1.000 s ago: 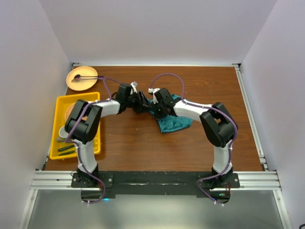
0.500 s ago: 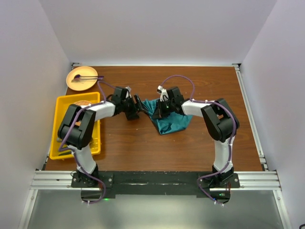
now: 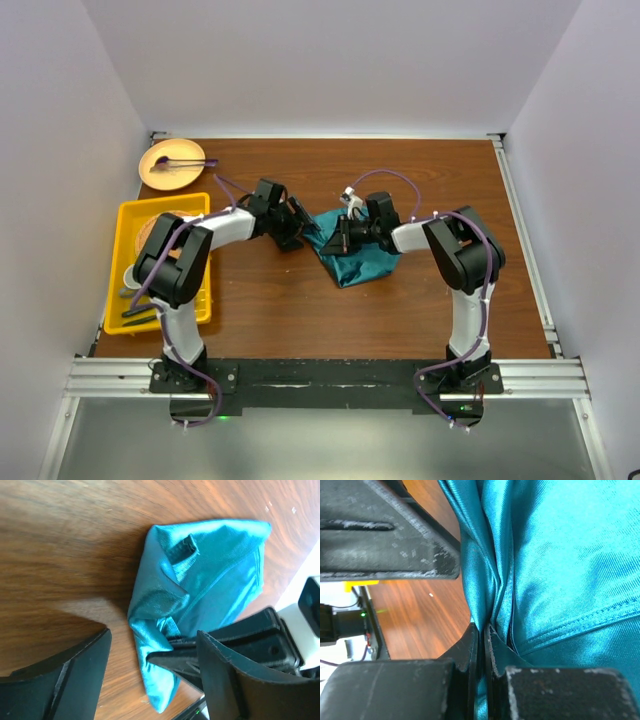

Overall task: Fold the napkin, place the utensils inside, and roll it up
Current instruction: Roll the napkin with the utensil

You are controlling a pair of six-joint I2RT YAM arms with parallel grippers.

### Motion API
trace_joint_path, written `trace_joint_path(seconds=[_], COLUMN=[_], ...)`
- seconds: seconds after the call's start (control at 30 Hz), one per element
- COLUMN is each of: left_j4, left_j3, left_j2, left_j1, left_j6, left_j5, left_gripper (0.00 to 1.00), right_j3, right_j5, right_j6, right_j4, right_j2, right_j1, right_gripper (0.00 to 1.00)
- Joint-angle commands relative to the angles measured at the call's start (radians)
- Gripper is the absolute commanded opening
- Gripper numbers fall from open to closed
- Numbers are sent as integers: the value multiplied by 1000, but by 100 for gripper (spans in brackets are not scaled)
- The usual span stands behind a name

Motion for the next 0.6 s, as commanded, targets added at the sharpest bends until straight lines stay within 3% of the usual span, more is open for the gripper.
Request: trace_joint_path(seconds=[0.0,0.13,0.3,0.43,0.57], left_j4=[-217,-267,-330,-298,-304], left_j3=[77,94,138,112,124], left_j2=[89,130,218,235,223], left_j1=[-54,-83,-89,-89,-92], left_j6=[-33,-58,-9,17,59], left_j5=[-184,-281,-411,-453,-476], left_gripper=[73,72,59,21,6], right_j3=[-55,-55,-53,-52,-52], right_j5=[8,1,2,4,5], right_j6=[23,18,-3,-26,-66], right_j4=[52,53,30,10,-26], right_j2=[55,52,36,24,15], right_j1=[-1,-1,-1,-3,-1], right_gripper=[0,0,0,0,0])
